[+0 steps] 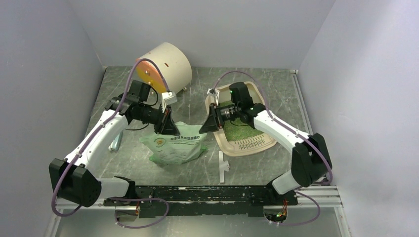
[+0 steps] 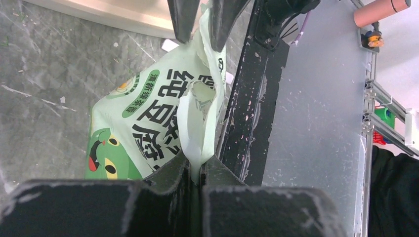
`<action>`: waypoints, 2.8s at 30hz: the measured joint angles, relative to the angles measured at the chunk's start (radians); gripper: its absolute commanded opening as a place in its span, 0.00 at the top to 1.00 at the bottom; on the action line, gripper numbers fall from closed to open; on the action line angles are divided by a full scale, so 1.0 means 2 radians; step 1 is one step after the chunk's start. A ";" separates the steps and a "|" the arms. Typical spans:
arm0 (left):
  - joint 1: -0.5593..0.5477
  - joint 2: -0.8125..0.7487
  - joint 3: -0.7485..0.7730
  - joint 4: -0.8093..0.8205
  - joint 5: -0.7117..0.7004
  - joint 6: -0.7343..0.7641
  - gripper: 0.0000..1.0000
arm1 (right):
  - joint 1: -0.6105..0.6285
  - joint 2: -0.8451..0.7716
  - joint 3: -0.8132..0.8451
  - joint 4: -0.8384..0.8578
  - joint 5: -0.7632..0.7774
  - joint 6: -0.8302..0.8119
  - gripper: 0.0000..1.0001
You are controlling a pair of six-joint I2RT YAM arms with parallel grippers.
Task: Fill the litter box with clean litter
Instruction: Close the cat litter bag at the center of the board.
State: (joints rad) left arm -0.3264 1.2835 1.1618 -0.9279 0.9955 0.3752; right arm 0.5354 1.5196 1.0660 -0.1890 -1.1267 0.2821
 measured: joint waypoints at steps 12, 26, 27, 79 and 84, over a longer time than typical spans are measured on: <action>0.001 0.005 0.000 -0.007 0.003 -0.014 0.95 | 0.061 -0.283 -0.130 0.144 0.143 -0.276 0.17; -0.013 0.021 -0.004 -0.015 0.014 -0.046 0.95 | 0.192 -0.176 -0.123 0.091 0.294 -0.563 0.31; -0.014 0.021 -0.004 -0.016 0.014 -0.047 0.95 | 0.192 -0.171 -0.123 0.093 0.302 -0.570 0.37; -0.014 0.000 -0.019 -0.008 -0.022 -0.093 0.35 | 0.224 -0.164 -0.141 0.118 0.387 -0.583 1.00; -0.014 -0.012 -0.015 -0.007 -0.040 -0.095 0.90 | 0.223 -0.171 -0.149 0.126 0.386 -0.561 1.00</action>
State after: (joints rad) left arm -0.3546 1.2598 1.1316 -0.9424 0.9161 0.1852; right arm 0.9806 1.1778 0.7685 0.0639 -0.3550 -0.8402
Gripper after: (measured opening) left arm 0.398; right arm 0.010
